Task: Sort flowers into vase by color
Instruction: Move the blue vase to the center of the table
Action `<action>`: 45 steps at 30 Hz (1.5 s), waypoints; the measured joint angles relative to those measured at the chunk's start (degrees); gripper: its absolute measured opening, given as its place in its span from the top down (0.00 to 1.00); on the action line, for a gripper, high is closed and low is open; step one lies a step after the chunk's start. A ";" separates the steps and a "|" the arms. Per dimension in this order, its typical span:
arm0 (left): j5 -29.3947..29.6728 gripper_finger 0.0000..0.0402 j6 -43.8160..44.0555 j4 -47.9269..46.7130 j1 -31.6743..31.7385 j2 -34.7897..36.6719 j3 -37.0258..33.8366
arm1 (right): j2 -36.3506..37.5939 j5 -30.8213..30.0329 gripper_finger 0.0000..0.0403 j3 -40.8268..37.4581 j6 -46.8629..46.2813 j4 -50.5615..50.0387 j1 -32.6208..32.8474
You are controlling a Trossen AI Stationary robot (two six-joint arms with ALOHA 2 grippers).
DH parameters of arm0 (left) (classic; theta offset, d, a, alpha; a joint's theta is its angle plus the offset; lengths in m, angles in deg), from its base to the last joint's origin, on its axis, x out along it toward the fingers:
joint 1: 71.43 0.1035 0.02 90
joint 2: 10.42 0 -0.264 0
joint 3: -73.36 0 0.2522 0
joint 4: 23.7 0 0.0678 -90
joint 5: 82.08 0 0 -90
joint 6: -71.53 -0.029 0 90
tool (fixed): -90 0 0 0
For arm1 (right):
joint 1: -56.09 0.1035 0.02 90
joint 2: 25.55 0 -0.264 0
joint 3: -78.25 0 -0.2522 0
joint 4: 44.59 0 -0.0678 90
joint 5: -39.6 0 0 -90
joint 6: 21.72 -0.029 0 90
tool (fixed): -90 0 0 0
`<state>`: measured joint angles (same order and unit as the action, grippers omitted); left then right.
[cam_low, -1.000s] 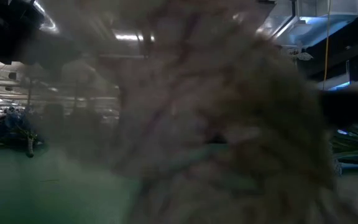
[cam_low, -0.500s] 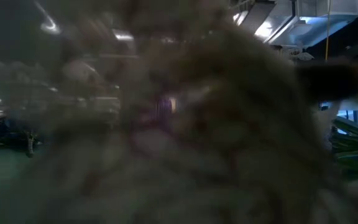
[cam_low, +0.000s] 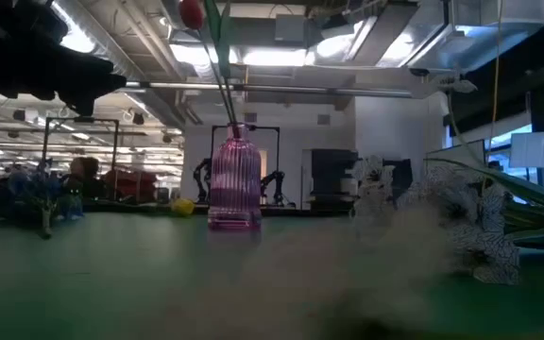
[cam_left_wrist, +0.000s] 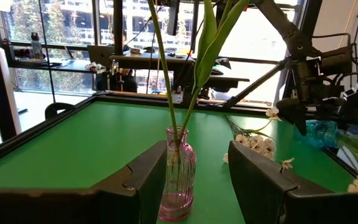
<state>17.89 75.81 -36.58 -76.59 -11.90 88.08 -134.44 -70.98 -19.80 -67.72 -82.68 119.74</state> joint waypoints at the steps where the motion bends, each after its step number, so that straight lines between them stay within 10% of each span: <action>1: -0.02 0.58 0.02 -0.01 -0.01 -0.02 0.01 | -0.02 -0.05 0.27 -0.04 -0.01 0.60 -0.13; 16: 0.00 0.58 0.02 0.00 0.00 0.00 -0.01 | 0.68 -11.43 0.27 -6.24 -6.90 20.86 1.81; 27: 0.00 0.58 0.01 0.00 0.01 -0.01 0.01 | 8.98 -50.02 0.27 -18.76 -6.07 39.05 8.92; 34: -0.02 0.58 0.02 0.01 -0.01 0.00 0.01 | 9.13 -63.55 0.27 -24.64 -5.54 42.20 11.16; 40: -0.02 0.58 0.02 -0.01 -0.01 0.00 0.00 | 9.13 -65.08 0.27 -25.17 1.67 41.80 10.19; 45: 0.00 0.58 0.02 -0.01 0.01 0.00 0.01 | 9.26 -54.47 0.27 -25.19 9.70 43.85 4.77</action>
<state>17.89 75.82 -36.59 -76.58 -11.90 88.09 -125.18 -125.45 -44.99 -58.03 -38.82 124.51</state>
